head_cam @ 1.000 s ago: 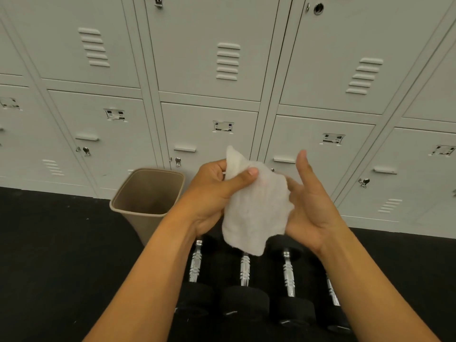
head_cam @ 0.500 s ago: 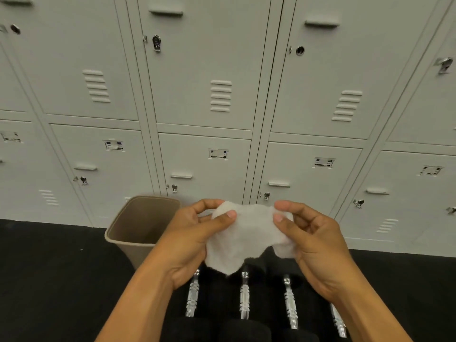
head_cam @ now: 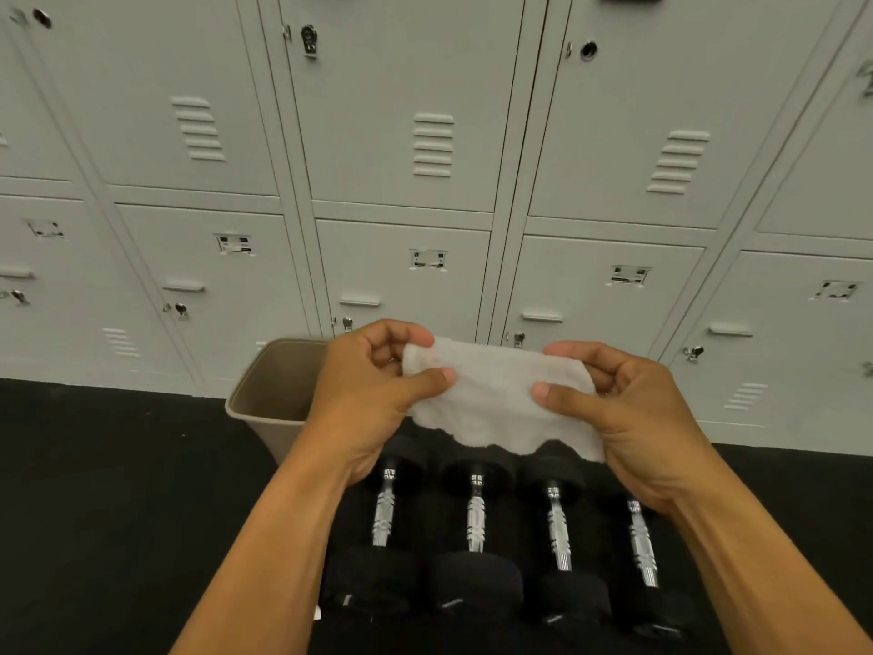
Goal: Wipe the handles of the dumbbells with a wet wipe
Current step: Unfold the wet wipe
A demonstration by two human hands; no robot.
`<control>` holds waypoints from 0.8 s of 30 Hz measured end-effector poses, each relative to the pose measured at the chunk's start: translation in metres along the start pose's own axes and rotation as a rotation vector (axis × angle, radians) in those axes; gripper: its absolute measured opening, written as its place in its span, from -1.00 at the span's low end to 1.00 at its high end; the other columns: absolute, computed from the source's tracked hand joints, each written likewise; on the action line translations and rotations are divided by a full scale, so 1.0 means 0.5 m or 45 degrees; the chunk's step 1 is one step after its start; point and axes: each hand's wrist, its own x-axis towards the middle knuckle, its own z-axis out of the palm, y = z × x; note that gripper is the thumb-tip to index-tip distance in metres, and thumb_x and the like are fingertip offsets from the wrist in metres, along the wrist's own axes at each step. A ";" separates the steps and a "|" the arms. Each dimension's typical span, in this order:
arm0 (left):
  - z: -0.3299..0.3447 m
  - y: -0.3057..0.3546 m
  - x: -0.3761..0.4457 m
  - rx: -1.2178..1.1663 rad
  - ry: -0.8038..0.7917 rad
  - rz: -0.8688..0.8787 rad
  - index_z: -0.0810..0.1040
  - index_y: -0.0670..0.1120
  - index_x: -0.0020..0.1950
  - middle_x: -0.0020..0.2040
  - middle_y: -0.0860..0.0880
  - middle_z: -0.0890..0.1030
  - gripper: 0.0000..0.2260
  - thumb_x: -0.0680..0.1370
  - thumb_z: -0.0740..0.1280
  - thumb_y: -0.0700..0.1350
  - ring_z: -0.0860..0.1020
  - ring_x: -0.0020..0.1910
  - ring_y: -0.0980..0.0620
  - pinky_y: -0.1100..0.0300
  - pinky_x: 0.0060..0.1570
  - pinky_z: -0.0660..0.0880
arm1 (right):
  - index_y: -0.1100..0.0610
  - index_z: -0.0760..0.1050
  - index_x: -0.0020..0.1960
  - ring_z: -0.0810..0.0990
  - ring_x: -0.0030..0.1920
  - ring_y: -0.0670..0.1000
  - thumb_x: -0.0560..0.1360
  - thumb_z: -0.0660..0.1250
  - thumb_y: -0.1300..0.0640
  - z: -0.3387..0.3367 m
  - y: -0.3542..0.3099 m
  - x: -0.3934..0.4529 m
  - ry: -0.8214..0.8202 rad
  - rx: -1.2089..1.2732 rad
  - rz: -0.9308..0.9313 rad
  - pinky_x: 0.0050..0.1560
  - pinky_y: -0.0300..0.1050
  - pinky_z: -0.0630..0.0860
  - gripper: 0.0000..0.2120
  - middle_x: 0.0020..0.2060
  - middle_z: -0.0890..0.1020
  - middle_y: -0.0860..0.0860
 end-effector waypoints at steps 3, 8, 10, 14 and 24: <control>0.001 -0.004 0.005 0.299 0.109 0.096 0.59 -0.04 -0.18 -0.16 -0.07 0.66 -0.74 0.30 0.54 -0.34 0.64 -0.16 -0.01 0.25 -0.25 0.58 | 0.12 0.61 -0.11 0.69 -0.24 0.02 0.23 0.53 0.34 -0.002 0.005 0.002 0.092 -0.096 -0.028 -0.23 -0.12 0.65 -0.72 -0.25 0.71 0.04; -0.009 -0.006 0.004 0.691 0.124 0.154 0.60 -0.02 -0.22 -0.18 0.01 0.64 -0.88 0.38 0.52 -0.15 0.60 -0.17 0.04 0.36 -0.30 0.46 | 0.12 0.59 -0.21 0.62 -0.26 -0.05 0.30 0.52 0.23 -0.007 0.011 0.004 0.177 -0.352 -0.121 -0.35 -0.31 0.55 -0.87 -0.23 0.66 0.05; -0.021 0.001 0.007 0.609 0.035 0.107 0.59 -0.06 -0.24 -0.07 0.05 0.64 -0.90 0.41 0.49 -0.11 0.58 -0.06 0.10 0.34 -0.12 0.48 | 0.10 0.57 -0.24 0.59 -0.20 -0.06 0.34 0.49 0.17 -0.008 0.004 0.007 0.179 -0.372 -0.147 -0.27 -0.33 0.52 -0.91 -0.19 0.65 0.00; -0.026 0.009 0.018 0.146 -0.102 -0.050 0.50 -0.11 -0.29 -0.20 0.05 0.65 -0.83 0.33 0.46 -0.09 0.61 -0.17 0.05 0.28 -0.24 0.53 | 0.01 0.52 -0.30 0.59 -0.12 0.00 0.38 0.39 0.05 0.006 0.003 0.012 -0.012 -0.076 -0.052 0.02 0.03 0.52 -0.90 -0.21 0.66 -0.06; -0.009 0.002 0.044 -0.290 -0.074 -0.380 0.59 -0.27 0.03 -0.01 -0.19 0.68 -0.65 0.32 0.41 -0.10 0.67 -0.09 -0.04 0.22 -0.27 0.60 | 0.20 0.55 0.08 0.65 -0.02 0.07 0.51 0.32 0.20 0.037 0.016 0.044 0.231 0.343 0.219 -0.12 -0.02 0.65 -0.83 -0.01 0.66 0.11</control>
